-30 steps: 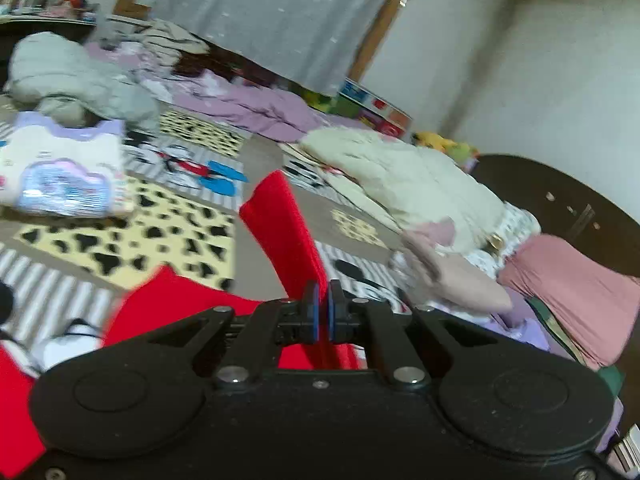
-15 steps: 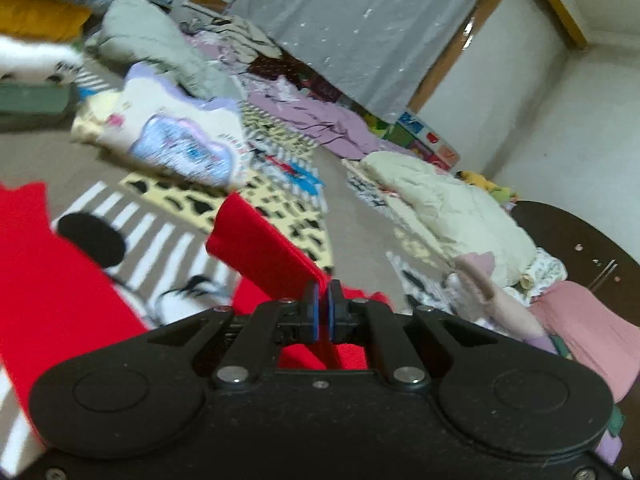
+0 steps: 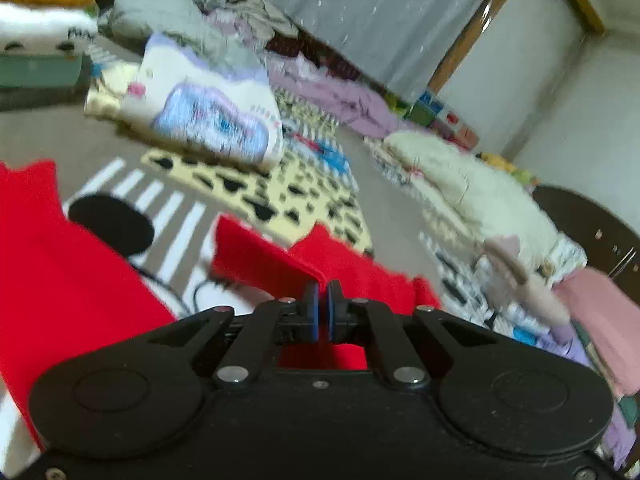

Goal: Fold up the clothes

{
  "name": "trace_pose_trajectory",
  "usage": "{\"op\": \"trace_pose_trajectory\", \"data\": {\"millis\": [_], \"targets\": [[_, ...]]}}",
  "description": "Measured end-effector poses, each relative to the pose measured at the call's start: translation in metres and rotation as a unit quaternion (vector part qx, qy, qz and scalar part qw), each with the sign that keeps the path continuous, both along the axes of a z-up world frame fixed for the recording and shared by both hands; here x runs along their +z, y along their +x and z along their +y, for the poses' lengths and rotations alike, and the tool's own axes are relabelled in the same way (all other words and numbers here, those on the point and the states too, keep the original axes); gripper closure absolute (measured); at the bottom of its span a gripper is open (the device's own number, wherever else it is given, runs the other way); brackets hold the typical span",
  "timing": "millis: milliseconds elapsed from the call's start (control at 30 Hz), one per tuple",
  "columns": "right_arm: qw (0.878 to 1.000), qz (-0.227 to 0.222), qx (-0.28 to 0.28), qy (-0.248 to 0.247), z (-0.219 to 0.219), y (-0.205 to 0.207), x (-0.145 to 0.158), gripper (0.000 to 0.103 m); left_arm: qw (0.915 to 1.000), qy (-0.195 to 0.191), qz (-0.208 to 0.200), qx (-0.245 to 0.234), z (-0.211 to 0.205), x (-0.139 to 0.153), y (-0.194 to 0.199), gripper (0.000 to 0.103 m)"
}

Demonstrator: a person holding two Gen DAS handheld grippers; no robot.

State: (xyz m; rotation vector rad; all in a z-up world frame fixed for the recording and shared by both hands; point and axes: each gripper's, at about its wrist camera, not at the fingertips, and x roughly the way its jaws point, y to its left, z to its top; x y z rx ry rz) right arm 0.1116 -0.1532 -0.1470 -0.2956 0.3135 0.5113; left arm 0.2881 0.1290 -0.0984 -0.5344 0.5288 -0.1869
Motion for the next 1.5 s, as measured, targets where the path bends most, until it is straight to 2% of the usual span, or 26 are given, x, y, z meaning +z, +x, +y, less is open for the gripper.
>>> {"op": "trace_pose_trajectory", "data": {"millis": [67, 133, 200, 300, 367, 400, 433, 533, 733, 833, 967, 1133, 1333, 1500], "targets": [[1.000, 0.011, 0.002, -0.013, 0.003, 0.003, -0.002, 0.047, 1.0000, 0.005, -0.003, -0.007, -0.004, 0.000, 0.000, 0.100], [0.999, 0.051, -0.001, -0.021, 0.003, 0.012, -0.008, 0.047, 0.9998, 0.010, -0.004, -0.014, -0.008, 0.000, 0.000, 0.100], [0.998, 0.065, 0.003, -0.021, 0.001, 0.014, -0.007, 0.047, 0.9997, 0.018, 0.003, -0.018, -0.013, -0.004, 0.002, 0.100], [0.999, 0.032, 0.006, -0.037, 0.000, 0.002, -0.002, 0.052, 0.9997, 0.018, 0.008, -0.016, -0.014, -0.006, 0.001, 0.100], [0.999, 0.004, 0.020, -0.034, 0.000, -0.008, 0.001, 0.047, 0.9999, 0.012, 0.003, -0.011, -0.011, -0.005, 0.000, 0.100], [0.999, 0.010, 0.029, -0.038, 0.001, -0.009, -0.001, 0.044, 0.9999, 0.009, 0.003, -0.009, -0.010, -0.005, 0.000, 0.100], [0.997, 0.035, 0.039, -0.048, 0.004, -0.006, -0.006, 0.043, 0.9999, 0.007, 0.005, -0.007, -0.008, -0.006, 0.001, 0.100], [0.996, 0.062, 0.047, -0.044, 0.002, -0.002, -0.005, 0.045, 0.9999, 0.004, 0.008, -0.006, -0.008, -0.007, 0.001, 0.100], [0.999, 0.015, 0.039, -0.015, -0.001, -0.005, 0.006, 0.043, 1.0000, 0.004, 0.007, -0.003, -0.009, -0.008, 0.003, 0.100], [0.999, 0.025, 0.038, -0.008, 0.000, 0.004, 0.004, 0.043, 1.0000, -0.008, 0.003, 0.003, -0.010, -0.004, 0.002, 0.100], [0.997, 0.056, 0.046, 0.011, 0.002, 0.014, 0.000, 0.038, 0.9988, -0.049, -0.010, 0.002, -0.015, 0.008, 0.001, 0.100], [0.994, 0.088, 0.045, 0.044, -0.007, 0.020, -0.003, 0.041, 0.9993, -0.031, -0.020, -0.002, -0.043, 0.027, 0.011, 0.100], [0.988, 0.114, 0.045, 0.090, -0.024, 0.023, -0.005, 0.044, 0.9999, -0.005, 0.003, -0.016, -0.093, 0.038, 0.047, 0.100], [0.978, 0.143, 0.045, 0.142, -0.038, 0.030, -0.005, 0.045, 0.9980, 0.047, 0.031, -0.027, -0.140, 0.036, 0.080, 0.100]]}}
